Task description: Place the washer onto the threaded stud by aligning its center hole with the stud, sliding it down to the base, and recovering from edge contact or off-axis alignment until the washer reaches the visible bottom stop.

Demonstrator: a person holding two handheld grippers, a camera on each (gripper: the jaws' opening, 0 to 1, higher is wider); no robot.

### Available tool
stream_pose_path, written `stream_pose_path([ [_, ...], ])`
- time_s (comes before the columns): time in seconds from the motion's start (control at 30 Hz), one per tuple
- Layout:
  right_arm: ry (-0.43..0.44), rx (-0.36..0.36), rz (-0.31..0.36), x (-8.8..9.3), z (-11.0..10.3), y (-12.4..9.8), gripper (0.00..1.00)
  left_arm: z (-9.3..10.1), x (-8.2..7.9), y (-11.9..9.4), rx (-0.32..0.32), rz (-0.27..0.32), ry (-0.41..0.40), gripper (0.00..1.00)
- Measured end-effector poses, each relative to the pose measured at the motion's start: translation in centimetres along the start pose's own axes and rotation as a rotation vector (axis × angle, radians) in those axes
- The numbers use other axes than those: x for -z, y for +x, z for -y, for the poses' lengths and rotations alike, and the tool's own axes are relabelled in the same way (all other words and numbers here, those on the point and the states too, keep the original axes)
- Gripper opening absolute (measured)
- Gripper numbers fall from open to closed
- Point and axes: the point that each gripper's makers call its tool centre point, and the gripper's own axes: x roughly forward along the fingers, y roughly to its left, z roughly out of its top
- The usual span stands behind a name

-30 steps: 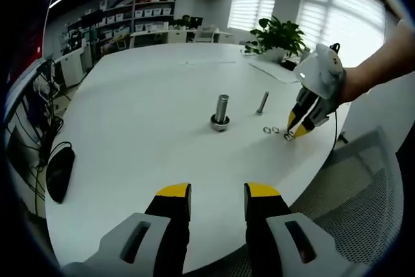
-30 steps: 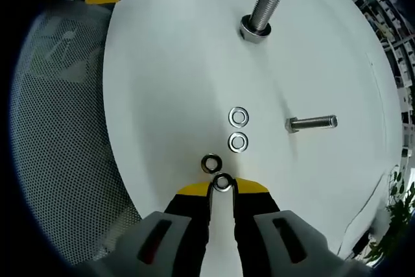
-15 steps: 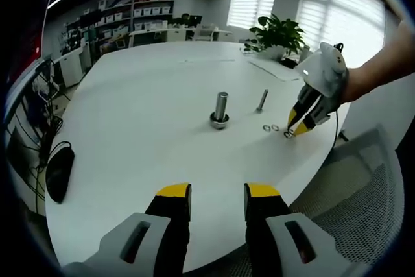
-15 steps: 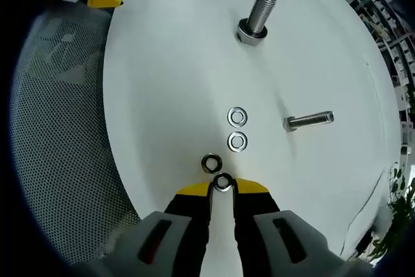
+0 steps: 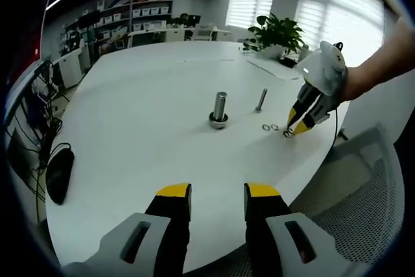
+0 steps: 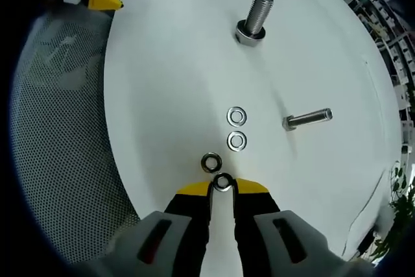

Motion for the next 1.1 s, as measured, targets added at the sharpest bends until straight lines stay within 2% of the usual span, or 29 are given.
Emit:
stream_pose_path([
  [0.3,-0.004,-0.01,0.016,0.2,0.1,-0.1,0.14,-0.1,-0.1,-0.1,-0.008,0.008,0.002,0.3],
  [0.37,0.042,-0.033,0.0,0.7,-0.1,-0.2,0.14,-0.1,-0.1,-0.1,-0.008,0.007,0.003,0.3],
  [0.47,0.101,-0.032,0.044,0.3,0.9,-0.8,0.14,-0.1,-0.1,-0.1,-0.007,0.01,0.001,0.3],
  [0.53,0.125,-0.039,0.051,0.3,1.3,-1.3,0.14,-0.1,-0.2,-0.1,-0.006,0.014,0.001,0.3],
  [0.73,0.104,-0.027,0.066,-0.1,2.5,-2.5,0.14,0.0,-0.2,-0.1,-0.003,0.015,0.001,0.3],
  [0.83,0.094,-0.02,0.091,-0.8,3.2,-3.1,0.14,0.0,-0.3,-0.1,-0.001,0.018,0.0,0.3],
  [0.97,0.06,-0.007,0.09,-1.4,4.1,-4.0,0.14,0.0,-0.2,-0.1,0.002,0.014,0.002,0.3],
  [1.1,0.061,-0.006,0.105,-2.4,5.2,-4.8,0.14,0.1,-0.3,-0.1,0.005,0.016,0.003,0.3],
])
